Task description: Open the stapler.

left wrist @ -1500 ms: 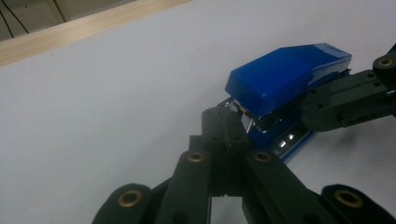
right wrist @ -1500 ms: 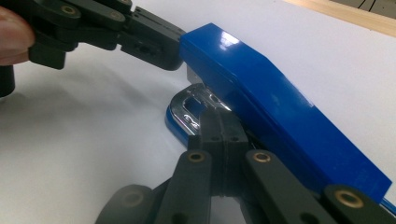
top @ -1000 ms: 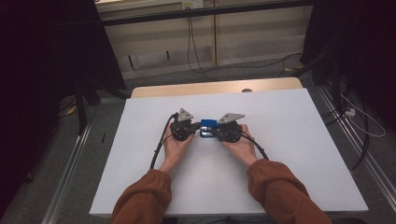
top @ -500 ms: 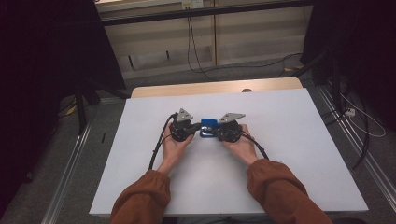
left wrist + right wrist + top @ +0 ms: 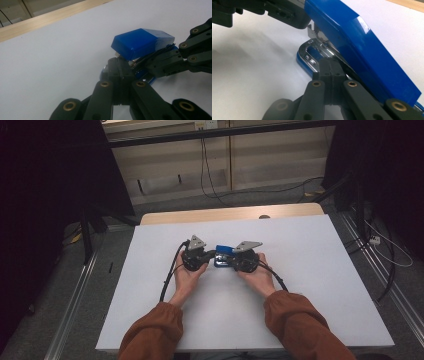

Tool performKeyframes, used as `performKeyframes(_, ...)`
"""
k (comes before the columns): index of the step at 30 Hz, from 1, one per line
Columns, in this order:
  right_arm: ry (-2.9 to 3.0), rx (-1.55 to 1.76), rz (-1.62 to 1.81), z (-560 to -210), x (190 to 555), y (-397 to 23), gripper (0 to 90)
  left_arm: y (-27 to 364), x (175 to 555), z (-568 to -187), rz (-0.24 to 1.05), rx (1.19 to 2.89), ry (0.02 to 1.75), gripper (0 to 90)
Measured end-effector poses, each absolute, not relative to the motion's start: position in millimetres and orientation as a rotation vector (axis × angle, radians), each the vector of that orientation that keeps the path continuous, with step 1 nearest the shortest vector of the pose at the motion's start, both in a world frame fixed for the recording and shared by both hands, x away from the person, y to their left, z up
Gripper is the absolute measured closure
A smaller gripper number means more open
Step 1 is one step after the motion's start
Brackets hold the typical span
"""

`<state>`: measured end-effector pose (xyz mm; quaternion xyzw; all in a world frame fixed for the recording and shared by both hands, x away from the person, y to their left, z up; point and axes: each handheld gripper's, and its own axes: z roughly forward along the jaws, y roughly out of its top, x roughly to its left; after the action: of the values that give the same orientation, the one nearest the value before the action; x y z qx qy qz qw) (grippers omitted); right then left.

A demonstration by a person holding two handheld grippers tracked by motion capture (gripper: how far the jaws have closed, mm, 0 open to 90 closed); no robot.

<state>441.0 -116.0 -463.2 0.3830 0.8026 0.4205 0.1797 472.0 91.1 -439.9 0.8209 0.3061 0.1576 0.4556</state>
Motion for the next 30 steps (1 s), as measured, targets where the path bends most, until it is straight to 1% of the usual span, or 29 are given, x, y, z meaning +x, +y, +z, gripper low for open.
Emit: performKeyframes(30, 2.256, 1.052, 1.158, -463.3, 438.6, -112.9, 90.0, 84.2, 471.2, -424.1, 0.398, 1.965, 0.725, 90.0)
